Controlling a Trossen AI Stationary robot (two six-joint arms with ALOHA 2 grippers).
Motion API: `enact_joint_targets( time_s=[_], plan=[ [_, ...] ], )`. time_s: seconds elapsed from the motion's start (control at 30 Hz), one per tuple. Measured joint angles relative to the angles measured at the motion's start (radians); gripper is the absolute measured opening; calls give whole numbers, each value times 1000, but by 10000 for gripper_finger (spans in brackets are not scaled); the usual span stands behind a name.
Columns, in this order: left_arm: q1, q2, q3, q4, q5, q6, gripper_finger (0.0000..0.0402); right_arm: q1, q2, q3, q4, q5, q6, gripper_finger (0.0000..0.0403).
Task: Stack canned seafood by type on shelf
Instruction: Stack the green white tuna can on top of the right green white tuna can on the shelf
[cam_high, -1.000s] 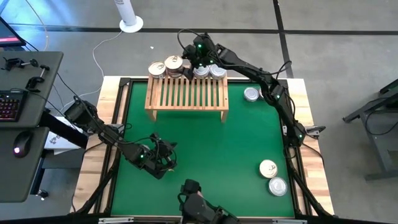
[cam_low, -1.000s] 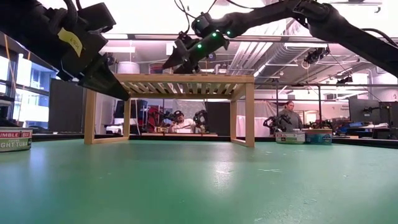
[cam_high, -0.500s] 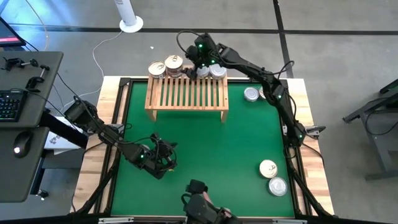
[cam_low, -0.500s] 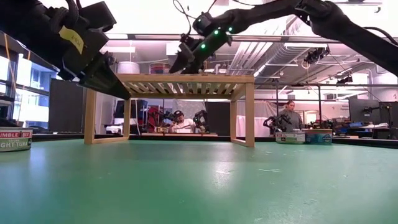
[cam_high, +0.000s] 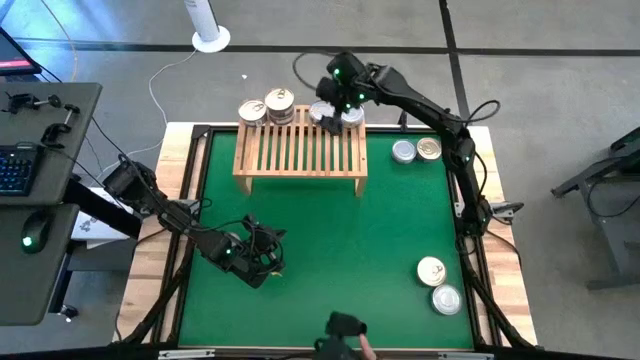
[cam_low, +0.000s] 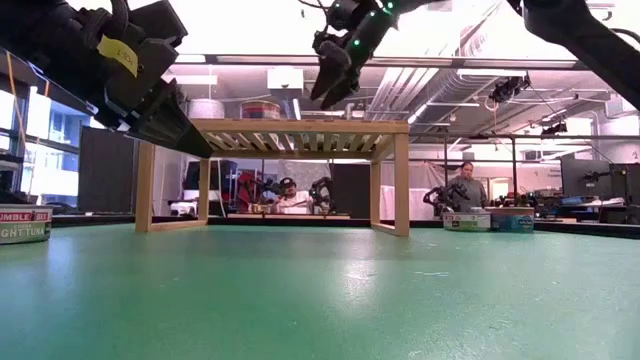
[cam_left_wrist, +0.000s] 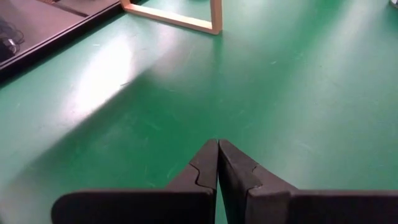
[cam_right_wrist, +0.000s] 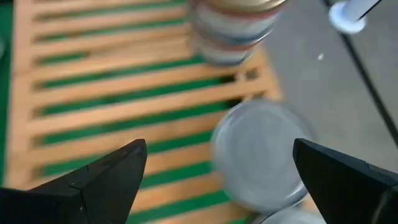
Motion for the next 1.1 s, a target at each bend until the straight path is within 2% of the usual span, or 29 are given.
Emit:
enact_joint_targets(
  time_s=[0.27, 0.37, 0.53, 0.63, 0.77, 0.9, 1.0, 1.1],
  plan=[
    [-25, 0, 0, 2, -6, -7, 0, 143, -62, 0, -167, 54, 33, 399],
    [-37, 0, 0, 2, -24, -27, 0, 218, -90, -5, -211, 107, 64, 399],
    [-57, 0, 0, 5, -45, -53, 0, 344, -194, -118, -199, 168, 128, 399],
    [-71, 0, 0, 19, -51, -54, 0, 421, -286, -284, -120, 233, 180, 399],
    [-87, 0, 0, 32, -51, -53, 0, 522, -457, -585, 63, 320, 258, 399],
    [-100, 0, 0, 62, -52, -52, 0, 619, -614, -877, 262, 349, 390, 398],
    [-104, 0, 0, 78, -58, -52, 0, 710, -705, -1075, 481, 353, 479, 398],
    [-104, 0, 0, 88, -59, -52, 0, 820, -740, -1252, 773, 362, 512, 398]
  ],
)
